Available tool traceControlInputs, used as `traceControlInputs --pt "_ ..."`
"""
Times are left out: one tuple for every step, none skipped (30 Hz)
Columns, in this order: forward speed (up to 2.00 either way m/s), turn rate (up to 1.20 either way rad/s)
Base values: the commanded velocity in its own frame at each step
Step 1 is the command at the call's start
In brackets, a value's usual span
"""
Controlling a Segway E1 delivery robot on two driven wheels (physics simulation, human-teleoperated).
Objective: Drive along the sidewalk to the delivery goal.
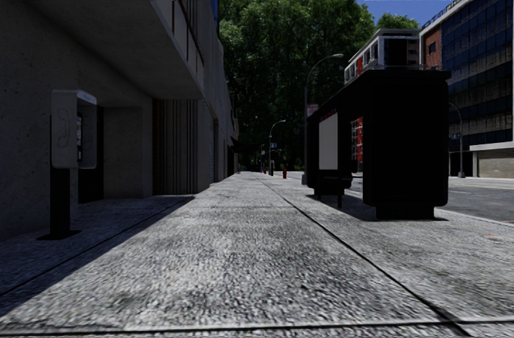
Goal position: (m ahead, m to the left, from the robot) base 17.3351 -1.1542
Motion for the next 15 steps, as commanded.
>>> traceControlInputs --pt "2.0 -0.3" --pt "2.0 -0.3" --pt "2.0 -0.3" --pt "2.0 -0.3" --pt "2.0 -0.3" --pt "2.0 -0.3" --pt "2.0 -0.3" --pt "2.0 -0.3" --pt "2.0 -0.3" --pt "2.0 -0.3" --pt "2.0 -0.29" --pt "2.0 -0.29" --pt "2.0 -0.02" --pt "2.0 0.0" --pt "2.0 0.0"
